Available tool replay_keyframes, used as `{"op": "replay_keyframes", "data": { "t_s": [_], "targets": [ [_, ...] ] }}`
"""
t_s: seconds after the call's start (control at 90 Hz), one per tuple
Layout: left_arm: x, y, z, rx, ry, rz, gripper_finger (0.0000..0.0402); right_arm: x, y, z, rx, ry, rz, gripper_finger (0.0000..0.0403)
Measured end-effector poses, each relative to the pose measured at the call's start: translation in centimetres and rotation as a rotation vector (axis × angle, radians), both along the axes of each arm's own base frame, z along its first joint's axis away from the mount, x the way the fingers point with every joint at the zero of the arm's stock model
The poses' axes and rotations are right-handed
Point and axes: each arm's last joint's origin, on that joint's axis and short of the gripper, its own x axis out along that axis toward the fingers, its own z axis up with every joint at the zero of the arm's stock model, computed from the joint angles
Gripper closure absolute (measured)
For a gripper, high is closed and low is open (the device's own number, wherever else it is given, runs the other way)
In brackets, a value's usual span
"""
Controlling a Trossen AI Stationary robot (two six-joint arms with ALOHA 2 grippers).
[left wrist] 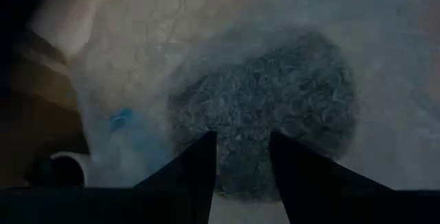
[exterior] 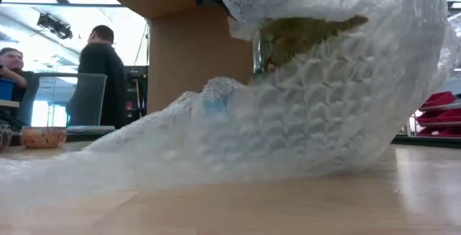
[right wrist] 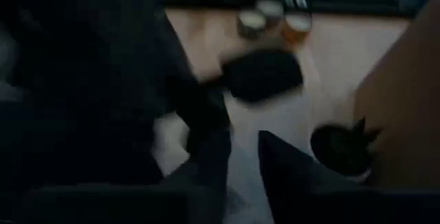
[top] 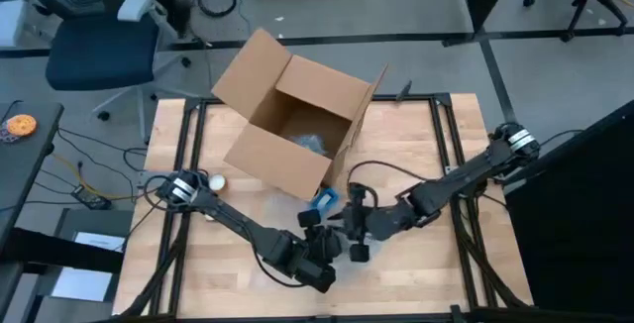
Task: Wrap mug
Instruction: Wrap the brown mug with the bubble wrap on the table
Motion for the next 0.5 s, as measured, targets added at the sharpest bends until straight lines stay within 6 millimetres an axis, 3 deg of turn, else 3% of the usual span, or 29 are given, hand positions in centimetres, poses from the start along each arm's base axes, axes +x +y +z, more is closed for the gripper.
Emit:
{"op": "replay_keyframes", "data": {
  "t_s": [0.144, 0.233, 0.389, 0.5],
  "targets": [
    [0.0, 0.0, 0.0, 0.000, 0.001, -0.002, 0.0281, -2.7, 0.8, 3.8, 0.061, 0.061, 0.077, 0.0280],
    [0.0, 0.0, 0.0, 0.000, -0.001, -0.001, 0.0281, -5.1, 1.0, 4.5, 0.103, 0.161, 0.073, 0.0275],
    [0.0, 0.0, 0.0, -0.002, 0.000, -0.002, 0.0281, -8.1, 1.0, 2.1, 0.086, 0.372, -0.057, 0.0284],
    [0.0, 0.0, 0.0, -0.004, -0.001, 0.000, 0.0281, -7.9, 1.6, -0.8, 0.078, 0.420, -0.087, 0.0292]
  ]
}}
